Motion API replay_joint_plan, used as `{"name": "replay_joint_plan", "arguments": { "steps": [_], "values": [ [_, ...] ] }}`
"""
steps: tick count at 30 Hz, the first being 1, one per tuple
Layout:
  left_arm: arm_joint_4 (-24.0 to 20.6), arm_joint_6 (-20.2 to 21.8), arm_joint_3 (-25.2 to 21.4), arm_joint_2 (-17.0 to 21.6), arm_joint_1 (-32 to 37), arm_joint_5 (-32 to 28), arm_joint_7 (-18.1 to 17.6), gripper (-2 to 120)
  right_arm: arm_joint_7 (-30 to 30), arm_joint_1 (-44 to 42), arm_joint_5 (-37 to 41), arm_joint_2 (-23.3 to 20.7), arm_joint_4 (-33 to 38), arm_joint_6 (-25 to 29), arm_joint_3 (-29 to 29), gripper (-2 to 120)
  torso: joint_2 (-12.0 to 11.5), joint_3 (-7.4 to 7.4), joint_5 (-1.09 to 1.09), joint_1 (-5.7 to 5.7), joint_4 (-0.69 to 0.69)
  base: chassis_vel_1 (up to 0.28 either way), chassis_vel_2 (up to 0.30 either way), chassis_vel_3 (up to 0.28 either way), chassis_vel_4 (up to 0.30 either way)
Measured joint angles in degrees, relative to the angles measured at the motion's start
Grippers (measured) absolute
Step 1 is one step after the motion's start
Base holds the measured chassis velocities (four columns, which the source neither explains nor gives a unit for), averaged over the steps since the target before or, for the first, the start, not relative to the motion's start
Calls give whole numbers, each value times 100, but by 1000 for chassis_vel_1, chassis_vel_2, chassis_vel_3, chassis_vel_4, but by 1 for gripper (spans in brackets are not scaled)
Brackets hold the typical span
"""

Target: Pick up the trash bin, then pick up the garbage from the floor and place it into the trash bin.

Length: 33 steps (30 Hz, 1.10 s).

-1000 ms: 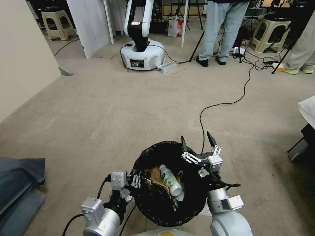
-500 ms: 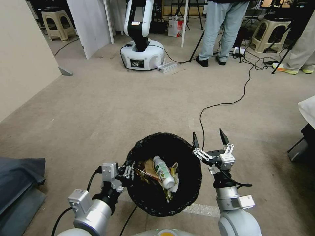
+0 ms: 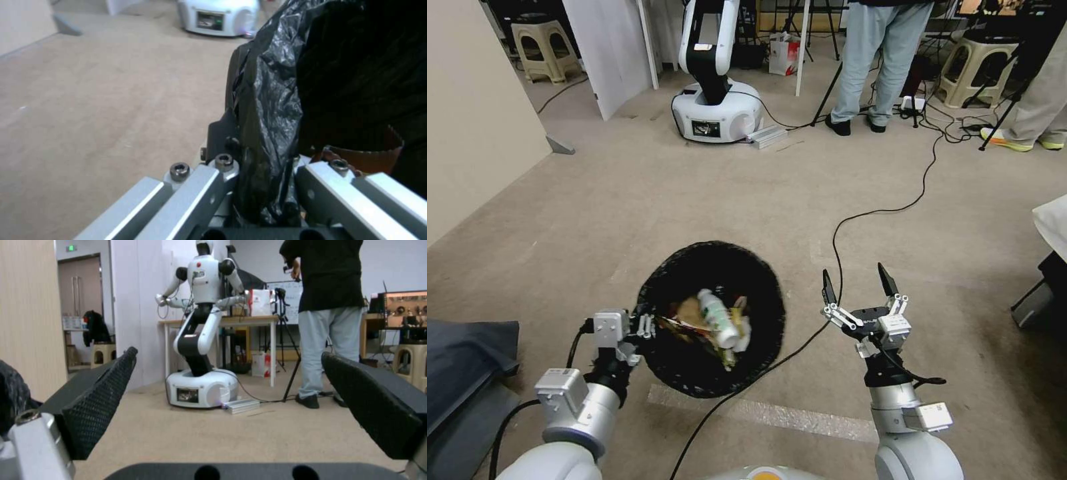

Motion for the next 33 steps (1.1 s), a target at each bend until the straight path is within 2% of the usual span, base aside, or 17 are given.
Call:
{"name": "replay_joint_plan", "arguments": {
  "steps": [7,10,11,14,15,18,26,33],
  "values": [
    [272,12,-214,-43,-131,-319,-351,0,-1,40,2,-16,-39,5,-29,100,0,0,0,0,0,0,0,0,0],
    [462,121,-150,-95,-205,-434,-735,0,-2,73,5,-15,-63,-10,-54,100,0,0,0,0,0,0,0,0,0],
    [462,121,-150,-95,-205,-434,-735,0,-2,73,5,-15,-63,-10,-54,100,0,0,0,0,0,0,0,0,0],
    [620,375,-105,-124,-264,-721,-1064,0,-2,88,6,-15,-87,-17,-72,100,0,0,0,0,0,0,0,0,0],
    [620,375,-105,-124,-264,-721,-1064,0,-2,88,6,-15,-87,-17,-72,100,0,0,0,0,0,0,0,0,0],
    [717,829,-66,-129,-339,-1216,-1439,0,-2,81,7,-13,-115,-20,-80,100,0,0,0,0,0,0,0,0,0],
    [787,1409,44,-151,-383,-1812,-1801,0,-5,78,-15,18,-158,-19,-162,100,0,0,1,0,0,0,0,0,0],
    [844,1576,151,-177,-379,-1982,-1874,0,-6,65,-53,38,-190,-16,-207,100,0,0,1,0,0,0,0,0,0]
  ]
}}
